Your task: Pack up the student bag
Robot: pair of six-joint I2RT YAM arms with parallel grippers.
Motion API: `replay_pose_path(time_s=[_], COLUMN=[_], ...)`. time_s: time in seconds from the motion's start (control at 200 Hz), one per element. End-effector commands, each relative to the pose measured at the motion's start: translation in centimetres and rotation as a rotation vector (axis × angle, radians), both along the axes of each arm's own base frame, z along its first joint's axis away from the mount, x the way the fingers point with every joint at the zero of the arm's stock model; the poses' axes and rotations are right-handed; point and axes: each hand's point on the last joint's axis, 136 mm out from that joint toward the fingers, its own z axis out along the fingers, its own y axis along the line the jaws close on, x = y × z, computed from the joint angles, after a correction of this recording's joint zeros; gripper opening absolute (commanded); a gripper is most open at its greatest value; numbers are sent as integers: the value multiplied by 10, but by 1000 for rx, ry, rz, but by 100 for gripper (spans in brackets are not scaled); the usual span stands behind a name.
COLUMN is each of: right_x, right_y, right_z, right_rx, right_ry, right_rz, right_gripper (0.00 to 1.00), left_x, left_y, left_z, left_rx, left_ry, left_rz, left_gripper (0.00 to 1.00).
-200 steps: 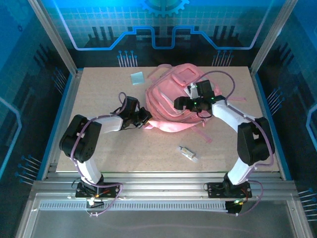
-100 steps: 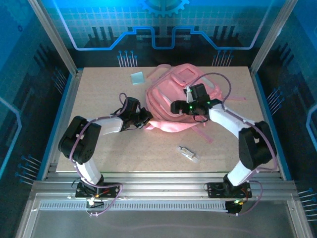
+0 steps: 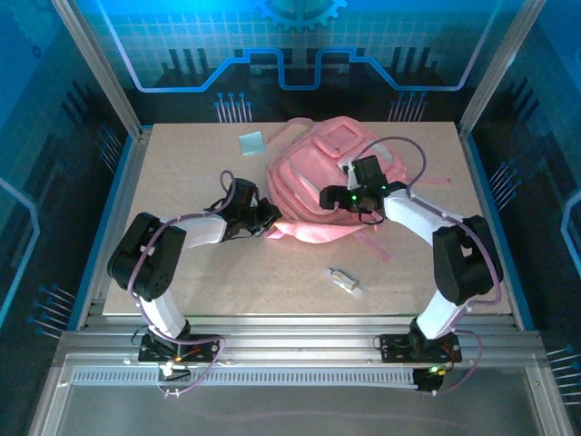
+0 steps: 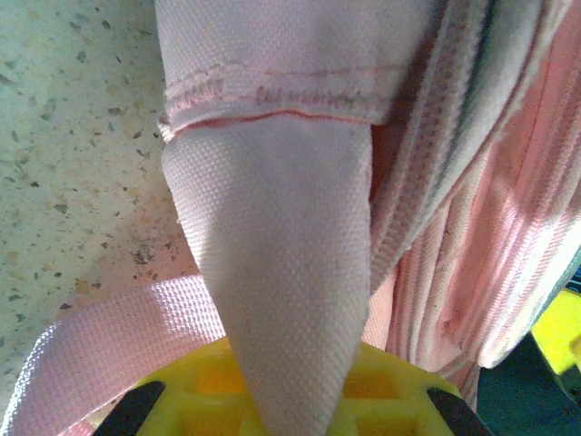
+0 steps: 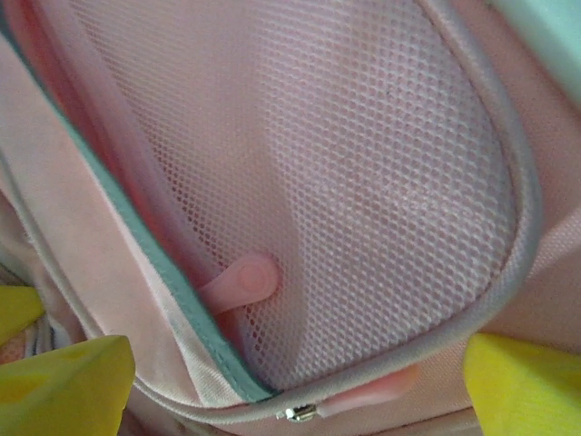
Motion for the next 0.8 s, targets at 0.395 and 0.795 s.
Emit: replay_pose_path(time_s=[0.395,0.795], right_x=[-66,-65], right_y=[78,20], right_z=[26,52], right_rx=[290,119], right_ry=[124,4], right_rz=[166,54], right_gripper=[91,92], left_x=[-3,-6], left_y=[-22,-19], left_z=[5,4], left_rx=[-58,-44], left_ry=[-16,-13], left_rz=[-52,-57], left_gripper=[0,5])
